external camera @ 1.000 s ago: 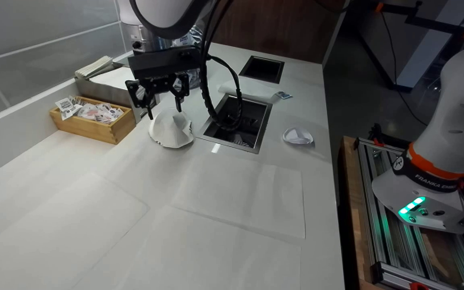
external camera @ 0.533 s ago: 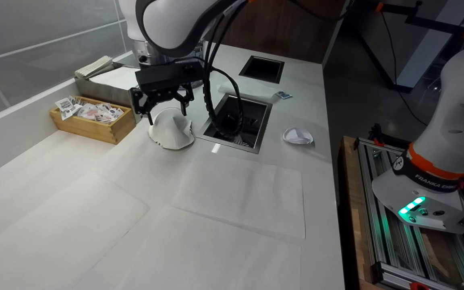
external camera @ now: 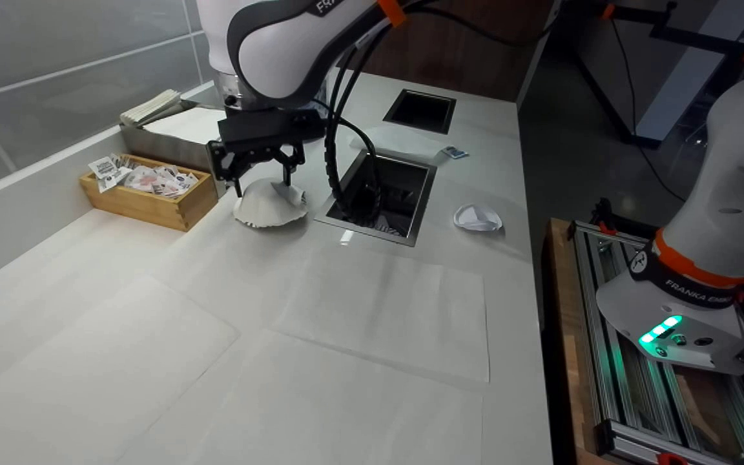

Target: Put the white paper in the left open trash disposer

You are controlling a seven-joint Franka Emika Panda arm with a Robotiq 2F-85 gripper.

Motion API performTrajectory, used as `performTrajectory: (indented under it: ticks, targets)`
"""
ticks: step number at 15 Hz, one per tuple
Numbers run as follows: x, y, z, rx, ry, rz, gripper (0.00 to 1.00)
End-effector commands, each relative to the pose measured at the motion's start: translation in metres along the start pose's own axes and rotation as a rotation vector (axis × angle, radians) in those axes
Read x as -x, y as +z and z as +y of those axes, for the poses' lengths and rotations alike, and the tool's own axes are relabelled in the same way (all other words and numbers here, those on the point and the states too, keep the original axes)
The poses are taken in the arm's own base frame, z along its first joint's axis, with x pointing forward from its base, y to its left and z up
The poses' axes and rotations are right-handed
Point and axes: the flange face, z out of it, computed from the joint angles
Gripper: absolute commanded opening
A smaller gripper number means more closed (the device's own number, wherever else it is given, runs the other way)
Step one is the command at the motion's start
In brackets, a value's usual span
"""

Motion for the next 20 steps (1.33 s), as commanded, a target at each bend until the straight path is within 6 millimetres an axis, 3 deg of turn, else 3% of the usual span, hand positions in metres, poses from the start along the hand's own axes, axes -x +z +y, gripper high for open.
performTrajectory:
  ticks: [1, 4, 10, 16, 19, 20]
  targets:
    - [0.003, 0.014, 0.005, 0.036, 0.009, 0.004, 0.59]
    - [0.003, 0.012, 0.005, 0.041, 0.004, 0.009, 0.48]
    - [0.001, 0.01, 0.007, 0.05, -0.003, 0.02, 0.11]
    - [0.004, 0.006, 0.005, 0.061, -0.021, 0.027, 0.0]
    - [0.005, -0.001, 0.006, 0.068, -0.028, 0.032, 0.02]
    - [0.005, -0.005, 0.006, 0.066, -0.032, 0.032, 0.35]
